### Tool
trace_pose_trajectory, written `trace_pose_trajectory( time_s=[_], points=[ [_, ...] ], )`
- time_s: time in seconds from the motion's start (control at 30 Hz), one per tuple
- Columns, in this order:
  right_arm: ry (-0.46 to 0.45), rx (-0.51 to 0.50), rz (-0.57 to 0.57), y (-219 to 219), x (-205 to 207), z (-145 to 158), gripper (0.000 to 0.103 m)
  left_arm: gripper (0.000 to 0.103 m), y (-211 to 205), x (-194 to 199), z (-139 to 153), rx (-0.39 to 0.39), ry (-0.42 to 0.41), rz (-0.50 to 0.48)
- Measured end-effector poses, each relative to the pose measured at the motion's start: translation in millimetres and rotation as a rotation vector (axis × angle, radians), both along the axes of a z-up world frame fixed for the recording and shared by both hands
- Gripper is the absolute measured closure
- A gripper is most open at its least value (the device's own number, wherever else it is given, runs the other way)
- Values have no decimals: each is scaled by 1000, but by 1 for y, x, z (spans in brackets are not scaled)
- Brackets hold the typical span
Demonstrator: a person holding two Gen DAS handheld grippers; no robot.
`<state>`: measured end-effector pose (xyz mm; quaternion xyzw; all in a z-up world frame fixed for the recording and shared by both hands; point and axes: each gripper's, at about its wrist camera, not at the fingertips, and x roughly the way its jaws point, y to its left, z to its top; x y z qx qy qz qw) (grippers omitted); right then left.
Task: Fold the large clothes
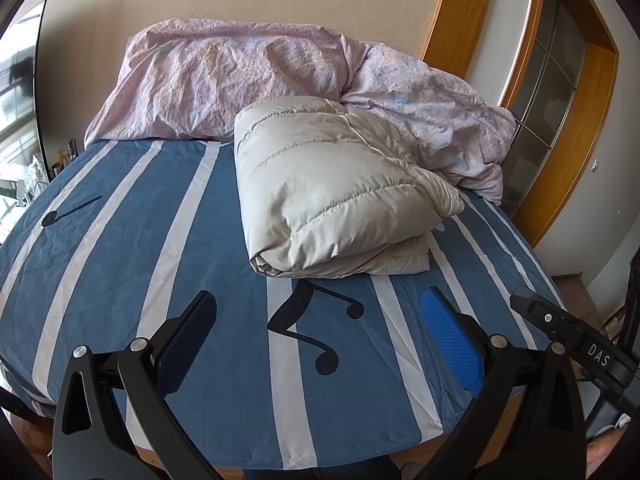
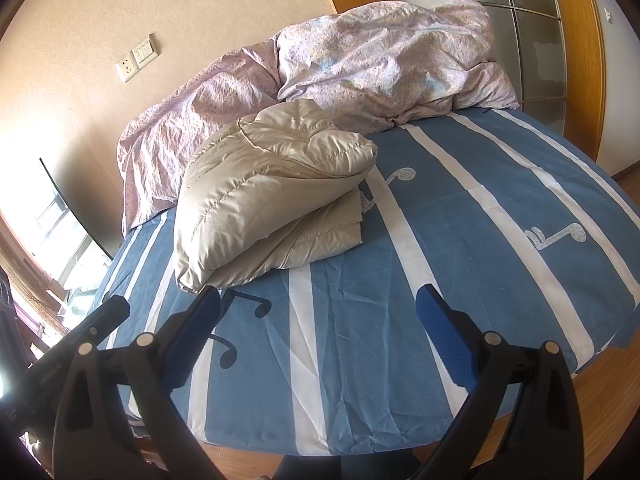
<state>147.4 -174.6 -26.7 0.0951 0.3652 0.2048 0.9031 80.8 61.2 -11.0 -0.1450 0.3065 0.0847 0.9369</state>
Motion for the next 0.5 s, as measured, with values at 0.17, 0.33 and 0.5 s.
trace_pose_trajectory(
  time_s=[0.17,0.33,0.5],
  points=[
    [1,-1,0,1,0,1,5,1,-2,0,-4,2,2,1],
    [6,-4,2,0,2,-5,5,1,-3,1,-8,10,1,7],
    [4,-5,3,0,2,-6,5,1,-2,-1,-7,8,-2,10]
  ],
)
